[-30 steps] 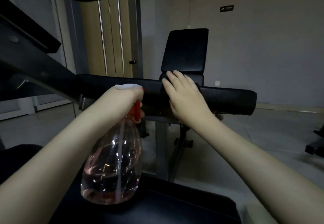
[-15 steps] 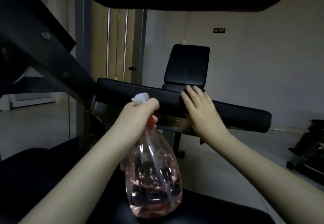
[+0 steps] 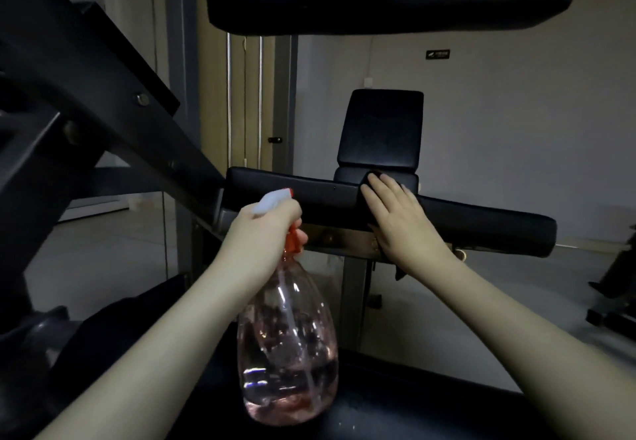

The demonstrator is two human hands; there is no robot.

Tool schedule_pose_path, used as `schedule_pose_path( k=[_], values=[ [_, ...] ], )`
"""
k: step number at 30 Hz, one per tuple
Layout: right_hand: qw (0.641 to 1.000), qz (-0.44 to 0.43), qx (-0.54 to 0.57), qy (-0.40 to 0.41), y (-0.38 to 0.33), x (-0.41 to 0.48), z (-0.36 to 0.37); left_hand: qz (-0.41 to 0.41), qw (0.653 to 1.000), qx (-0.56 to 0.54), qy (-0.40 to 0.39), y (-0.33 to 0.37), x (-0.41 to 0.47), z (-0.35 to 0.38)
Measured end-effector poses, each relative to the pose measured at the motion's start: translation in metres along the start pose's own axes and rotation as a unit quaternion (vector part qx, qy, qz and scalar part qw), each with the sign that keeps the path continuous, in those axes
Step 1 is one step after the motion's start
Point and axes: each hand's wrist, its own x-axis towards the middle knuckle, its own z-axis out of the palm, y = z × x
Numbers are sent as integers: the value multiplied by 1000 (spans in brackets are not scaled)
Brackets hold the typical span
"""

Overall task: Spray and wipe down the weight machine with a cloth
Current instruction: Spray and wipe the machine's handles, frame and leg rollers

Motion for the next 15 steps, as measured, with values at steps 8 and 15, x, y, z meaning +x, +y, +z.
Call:
schedule_pose_path(
  k=[8, 15],
  values=[
    [1000, -19, -8, 19, 2, -1, 8, 51, 994, 101, 8, 4, -15, -12],
    [999, -31, 5, 40, 6, -2, 13, -58, 990, -38, 119, -3, 7, -18]
  ],
)
